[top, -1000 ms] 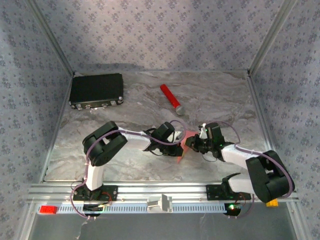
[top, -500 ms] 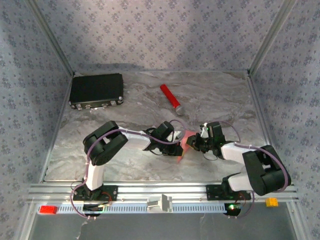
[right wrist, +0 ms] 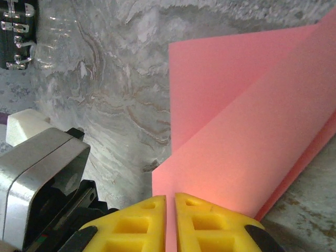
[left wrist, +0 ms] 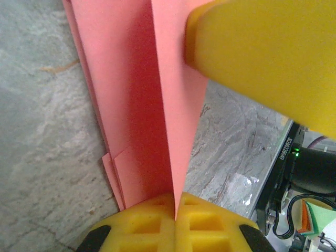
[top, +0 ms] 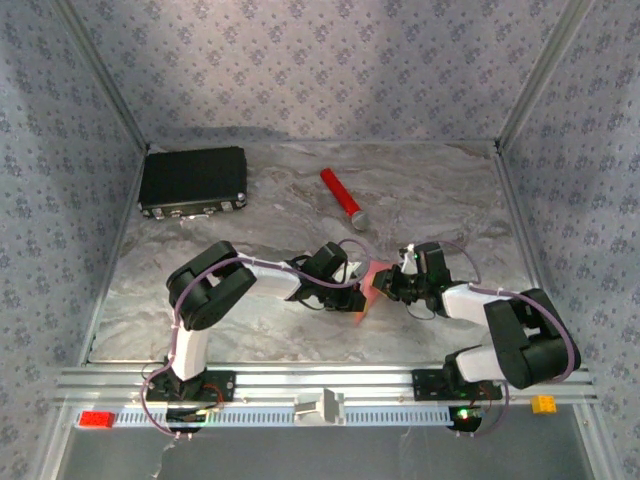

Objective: Fold a paper plane with a square sheet of paper (pick it up from the middle)
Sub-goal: Perform the fifth fold on the wing at the bottom-center of the table.

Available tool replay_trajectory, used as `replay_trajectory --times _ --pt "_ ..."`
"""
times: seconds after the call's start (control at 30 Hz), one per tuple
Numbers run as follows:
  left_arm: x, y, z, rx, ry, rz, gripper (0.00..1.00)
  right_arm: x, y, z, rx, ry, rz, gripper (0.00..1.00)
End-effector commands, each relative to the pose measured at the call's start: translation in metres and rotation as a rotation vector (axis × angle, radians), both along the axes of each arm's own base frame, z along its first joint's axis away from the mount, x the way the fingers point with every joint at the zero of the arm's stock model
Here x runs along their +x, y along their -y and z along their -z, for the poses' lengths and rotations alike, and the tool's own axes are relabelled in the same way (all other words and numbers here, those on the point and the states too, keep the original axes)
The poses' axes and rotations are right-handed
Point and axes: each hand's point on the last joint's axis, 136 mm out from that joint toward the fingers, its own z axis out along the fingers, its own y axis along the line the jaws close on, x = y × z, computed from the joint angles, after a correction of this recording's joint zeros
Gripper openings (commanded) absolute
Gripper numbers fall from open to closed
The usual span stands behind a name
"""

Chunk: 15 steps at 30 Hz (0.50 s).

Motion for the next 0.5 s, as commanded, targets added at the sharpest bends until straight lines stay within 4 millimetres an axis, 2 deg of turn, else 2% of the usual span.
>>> replay_trajectory --times 0.0,0.2,0.47 --pt "-0.004 -0.016 0.037 0.104 -0.036 -0.026 0.01 -0.001 -0.010 -0.010 0.016 0.037 -0.053 0.13" --pt "-0.004 -0.017 0.038 0.105 -0.038 -0.029 0.01 0.001 -0.007 0.002 -0.007 0.010 -0.040 0.13" --pt "-0.005 -0.017 0.038 0.101 -0.041 -0.026 0.01 0.008 -0.005 0.004 -0.010 0.015 -0.041 0.12"
